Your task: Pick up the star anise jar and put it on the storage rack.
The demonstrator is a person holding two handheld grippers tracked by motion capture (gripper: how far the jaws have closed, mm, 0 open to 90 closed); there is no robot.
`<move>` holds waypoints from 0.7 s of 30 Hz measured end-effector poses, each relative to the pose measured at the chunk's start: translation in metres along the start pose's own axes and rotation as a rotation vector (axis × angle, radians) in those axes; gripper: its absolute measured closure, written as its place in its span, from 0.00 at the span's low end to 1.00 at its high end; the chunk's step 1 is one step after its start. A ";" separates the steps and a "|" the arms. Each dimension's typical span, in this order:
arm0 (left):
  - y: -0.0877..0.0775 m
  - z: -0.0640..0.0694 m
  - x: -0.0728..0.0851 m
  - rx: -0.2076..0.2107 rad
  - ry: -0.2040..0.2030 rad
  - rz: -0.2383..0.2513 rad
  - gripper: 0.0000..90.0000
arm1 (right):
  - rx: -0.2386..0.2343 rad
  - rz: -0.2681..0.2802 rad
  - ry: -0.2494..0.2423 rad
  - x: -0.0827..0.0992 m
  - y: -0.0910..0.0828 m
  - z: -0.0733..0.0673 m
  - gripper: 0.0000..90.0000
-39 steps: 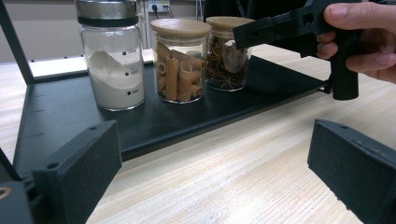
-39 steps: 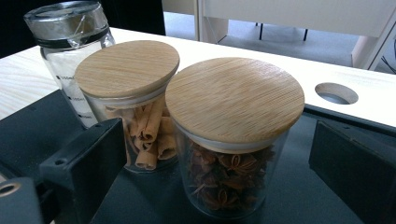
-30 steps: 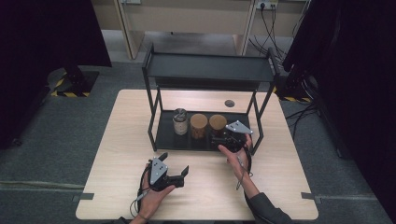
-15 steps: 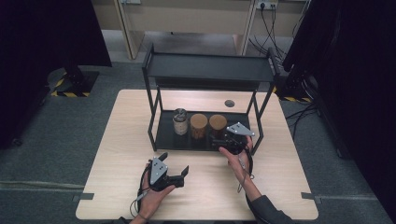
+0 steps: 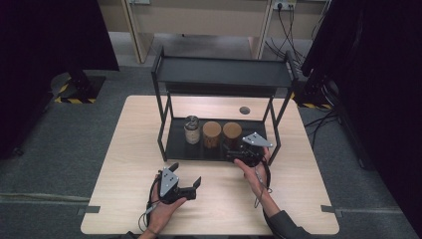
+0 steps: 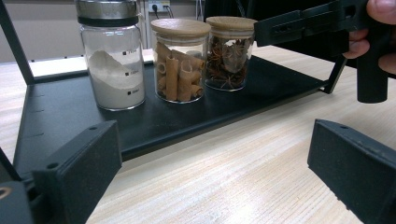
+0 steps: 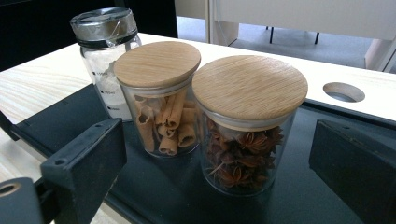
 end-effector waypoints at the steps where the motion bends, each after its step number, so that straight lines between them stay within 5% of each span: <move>1: 0.000 0.000 0.000 0.000 0.000 0.000 0.03 | 0.000 0.000 0.000 0.000 0.000 0.000 0.05; 21: 0.000 0.000 0.000 0.000 0.001 0.000 0.03 | -0.030 0.017 -0.005 0.009 -0.011 -0.002 0.05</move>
Point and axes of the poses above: each handheld gripper's, and its own axes: y roughly forward along the jaws, x roughly out of its underside, z roughly to its right, the point moved 2 cm from there along y, roughly forward along the jaws
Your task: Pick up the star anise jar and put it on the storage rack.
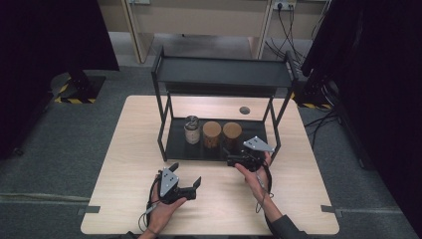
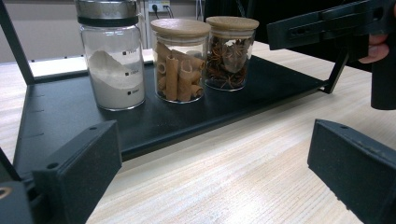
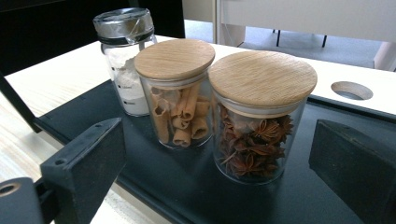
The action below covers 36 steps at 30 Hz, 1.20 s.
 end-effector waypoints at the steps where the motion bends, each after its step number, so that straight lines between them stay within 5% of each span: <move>1: 0.000 0.000 0.000 0.000 0.000 0.000 0.03 | -0.002 0.000 -0.004 0.000 0.000 0.000 0.05; 36: 0.000 0.000 0.000 0.001 0.002 0.000 0.03 | -0.039 0.025 0.001 0.009 -0.019 -0.003 0.05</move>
Point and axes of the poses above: each handheld gripper's, and its own axes: y roughly forward along the jaws, x roughly out of its underside, z roughly to its right, the point moved 2 cm from there along y, roughly forward along the jaws
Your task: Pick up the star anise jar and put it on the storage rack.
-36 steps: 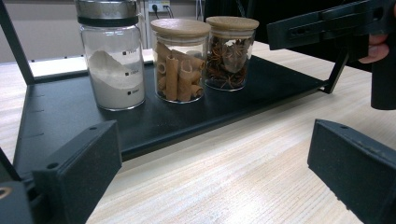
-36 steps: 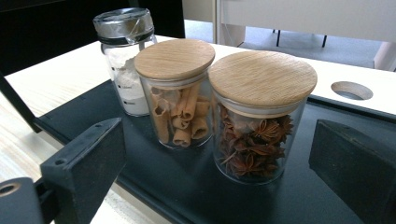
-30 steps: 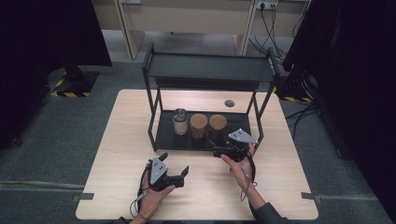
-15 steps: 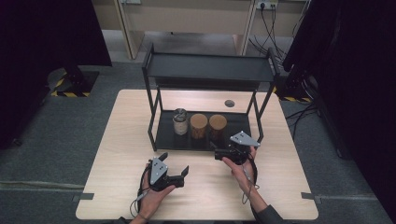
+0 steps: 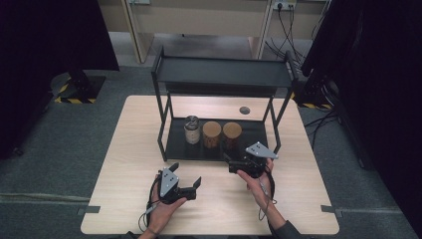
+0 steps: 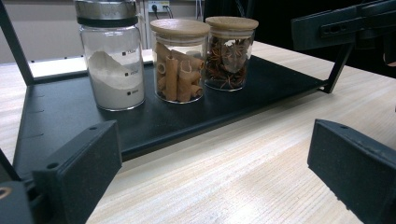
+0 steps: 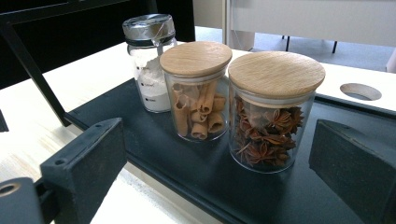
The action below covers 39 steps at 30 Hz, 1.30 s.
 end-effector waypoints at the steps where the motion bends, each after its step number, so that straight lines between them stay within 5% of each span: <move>1: 0.000 0.000 0.000 0.000 0.000 0.000 0.03 | -0.001 0.000 -0.001 0.000 0.000 0.000 0.05; 39: 0.000 0.000 0.000 0.000 0.000 0.000 0.03 | -0.056 0.006 -0.004 0.014 -0.014 -0.008 0.05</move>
Point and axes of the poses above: each handheld gripper's, and its own axes: y roughly forward along the jaws, x roughly out of its underside, z roughly to its right, the point moved 2 cm from there along y, roughly forward along the jaws
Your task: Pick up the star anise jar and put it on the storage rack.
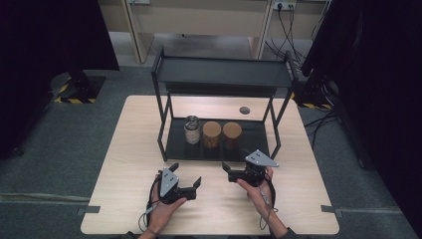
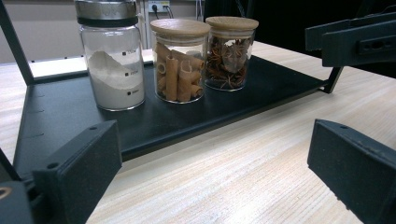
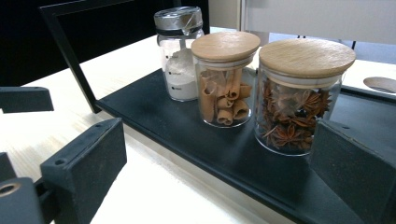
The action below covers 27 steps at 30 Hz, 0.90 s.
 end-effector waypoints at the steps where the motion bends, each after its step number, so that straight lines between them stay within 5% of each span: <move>1: 0.000 0.000 0.000 0.000 0.000 0.000 0.03 | -0.002 0.000 0.000 0.000 0.000 0.000 0.05; 27: 0.000 -0.001 -0.001 0.000 -0.006 -0.004 0.03 | -0.032 0.001 0.007 0.011 -0.009 -0.002 0.05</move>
Point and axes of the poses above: each handheld gripper's, and its own axes: y roughly forward along the jaws, x roughly out of its underside, z roughly to its right, the point moved 2 cm from there along y, roughly forward along the jaws
